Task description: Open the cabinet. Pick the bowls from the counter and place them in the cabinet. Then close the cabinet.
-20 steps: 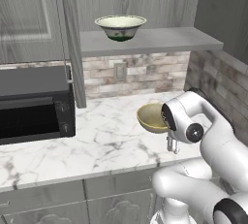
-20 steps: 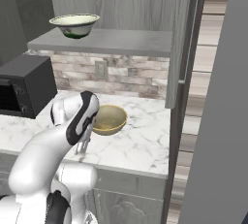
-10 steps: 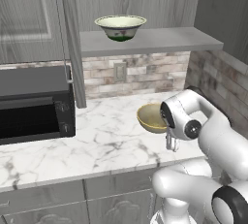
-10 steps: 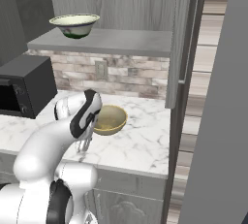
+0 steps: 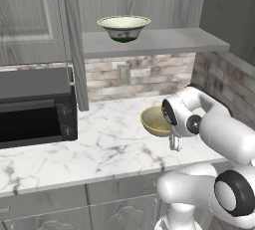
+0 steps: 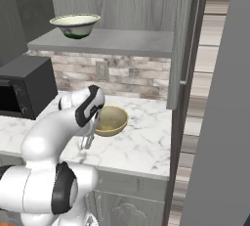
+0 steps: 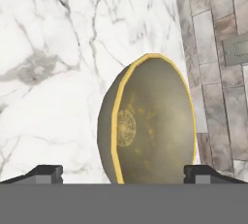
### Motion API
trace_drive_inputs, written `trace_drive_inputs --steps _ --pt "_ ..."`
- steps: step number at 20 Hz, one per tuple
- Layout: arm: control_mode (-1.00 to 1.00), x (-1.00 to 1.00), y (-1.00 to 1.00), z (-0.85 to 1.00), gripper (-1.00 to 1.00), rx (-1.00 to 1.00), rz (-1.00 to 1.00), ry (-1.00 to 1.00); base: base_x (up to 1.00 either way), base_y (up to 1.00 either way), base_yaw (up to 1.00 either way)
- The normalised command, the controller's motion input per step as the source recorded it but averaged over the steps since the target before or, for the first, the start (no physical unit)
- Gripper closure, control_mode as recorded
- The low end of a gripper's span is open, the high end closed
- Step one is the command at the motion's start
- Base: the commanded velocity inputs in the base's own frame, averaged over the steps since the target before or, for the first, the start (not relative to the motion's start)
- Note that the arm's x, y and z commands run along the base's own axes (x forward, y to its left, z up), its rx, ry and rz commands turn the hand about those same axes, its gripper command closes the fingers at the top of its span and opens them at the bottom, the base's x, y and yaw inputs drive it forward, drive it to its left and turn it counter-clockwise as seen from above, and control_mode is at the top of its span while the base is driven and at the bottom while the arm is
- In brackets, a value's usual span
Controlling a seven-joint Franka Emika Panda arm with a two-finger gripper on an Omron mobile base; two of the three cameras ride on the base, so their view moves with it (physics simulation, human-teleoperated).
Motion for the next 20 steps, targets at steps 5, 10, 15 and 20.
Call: trace_drive_inputs --steps 5,10,15,20 --pt "-1.00 0.05 0.00 0.00 -1.00 0.00 0.00 0.07 0.00 0.00 0.00" --pt "-1.00 0.13 0.00 -0.02 -1.00 0.00 0.00 0.07 0.00 0.00 0.00" --pt "-1.00 0.20 0.00 -0.11 -1.00 0.00 0.00 0.09 0.00 0.00 0.00" --pt "-1.00 0.24 0.00 -0.07 -1.00 0.00 0.00 0.09 0.00 0.00 0.00"
